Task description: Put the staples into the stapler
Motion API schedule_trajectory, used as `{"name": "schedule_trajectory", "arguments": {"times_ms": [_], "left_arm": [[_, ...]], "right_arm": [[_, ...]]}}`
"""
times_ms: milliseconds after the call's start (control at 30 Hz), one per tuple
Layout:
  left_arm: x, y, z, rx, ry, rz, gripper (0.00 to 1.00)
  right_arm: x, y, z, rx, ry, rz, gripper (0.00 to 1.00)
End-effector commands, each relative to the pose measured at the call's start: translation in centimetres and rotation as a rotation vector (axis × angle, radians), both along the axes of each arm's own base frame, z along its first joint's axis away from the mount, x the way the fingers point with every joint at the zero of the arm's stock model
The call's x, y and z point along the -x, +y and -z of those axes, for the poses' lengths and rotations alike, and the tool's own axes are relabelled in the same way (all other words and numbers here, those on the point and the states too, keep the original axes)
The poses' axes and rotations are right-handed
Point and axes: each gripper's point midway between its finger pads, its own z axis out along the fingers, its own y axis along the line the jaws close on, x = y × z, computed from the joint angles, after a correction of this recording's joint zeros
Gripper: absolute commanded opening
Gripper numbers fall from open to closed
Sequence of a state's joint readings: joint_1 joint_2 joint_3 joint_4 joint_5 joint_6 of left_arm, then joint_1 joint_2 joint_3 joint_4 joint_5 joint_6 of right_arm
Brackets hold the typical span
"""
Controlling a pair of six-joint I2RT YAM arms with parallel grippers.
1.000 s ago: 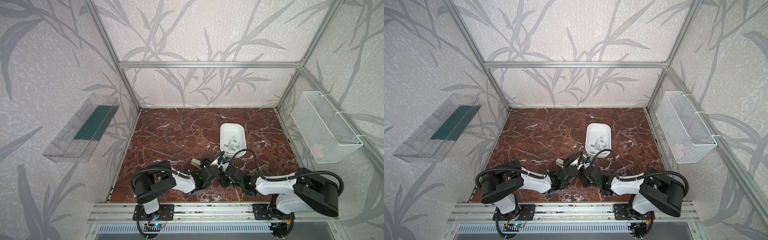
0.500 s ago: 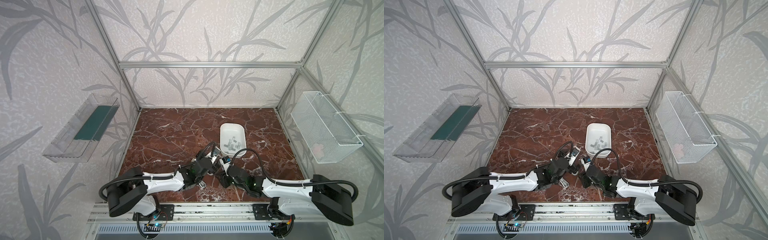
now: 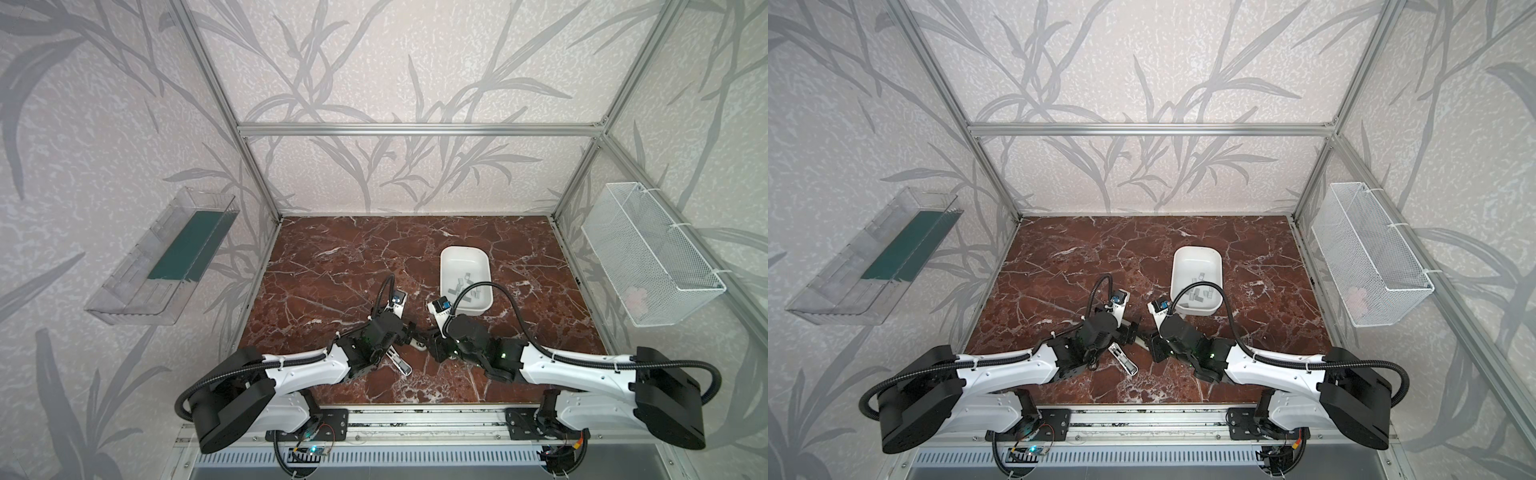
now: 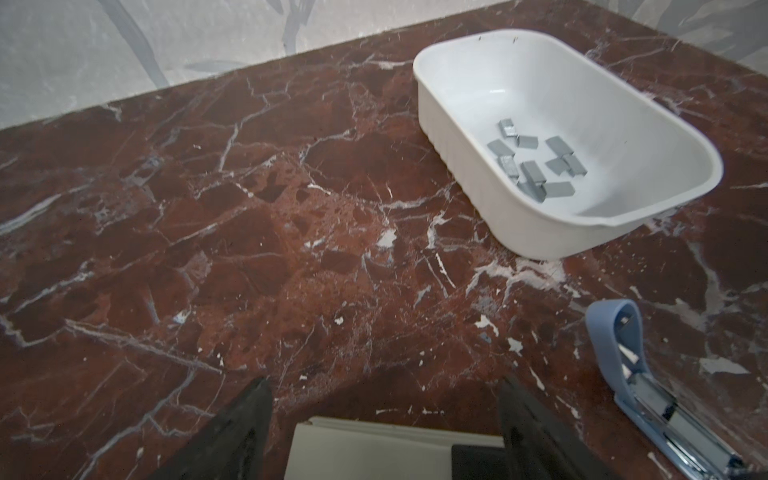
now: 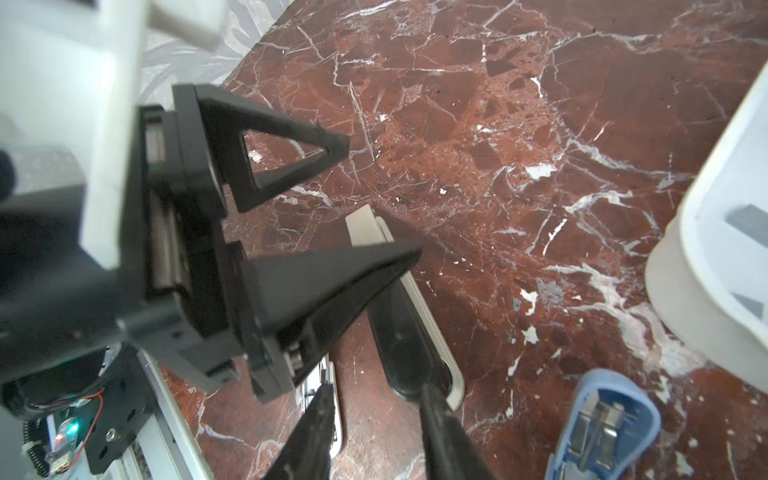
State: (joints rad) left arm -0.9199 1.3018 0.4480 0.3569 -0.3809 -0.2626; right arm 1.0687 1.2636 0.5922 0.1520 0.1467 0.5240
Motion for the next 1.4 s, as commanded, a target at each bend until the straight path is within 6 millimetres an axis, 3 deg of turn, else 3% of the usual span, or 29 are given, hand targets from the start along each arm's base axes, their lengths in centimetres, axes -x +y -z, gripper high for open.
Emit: {"name": "schedule_trajectory", "arguments": {"times_ms": [0,400,567,733,833,933,1100,1233,1367], "left_arm": [[-0.4,0.3,0.3,0.047,0.018,-0.057,0.86],[-0.2,0.8,1.9,0.033,0.043,-0.075,0.85],[0.7,-0.5,4.4,0.037,0.078,0.015,0.85],[0.8,0.1,7.4,0.018,0.079,-0.011,0.85],[0.7,0.6,8.0,-0.003,0.069,-0.027,0.85],[0.1,0.8,7.5,-0.046,0.054,-0.04,0.85],[-1.2,1.1,5.0,-0.073,0.04,-0.067,0.88],[-2.5,3.1,1.4,-0.052,0.038,-0.18,0.93],[-2.3,5.5,-1.4,0.002,0.075,-0.268,0.97]], "right_arm": [[-0.5,0.1,0.8,0.067,-0.002,0.012,0.36],[-0.6,0.7,2.8,0.147,0.026,0.007,0.33],[-0.2,0.3,5.3,0.194,0.031,0.024,0.3],[0.8,-0.5,9.5,0.241,0.072,0.034,0.27],[1.3,-0.7,10.6,0.273,0.075,0.037,0.26],[1.4,-0.2,9.8,0.272,0.046,0.03,0.27],[0.9,0.8,7.9,0.255,0.0,0.002,0.42],[0.6,1.4,7.7,0.263,-0.015,-0.018,0.51],[-0.1,1.5,8.4,0.301,-0.028,0.011,0.52]]}}
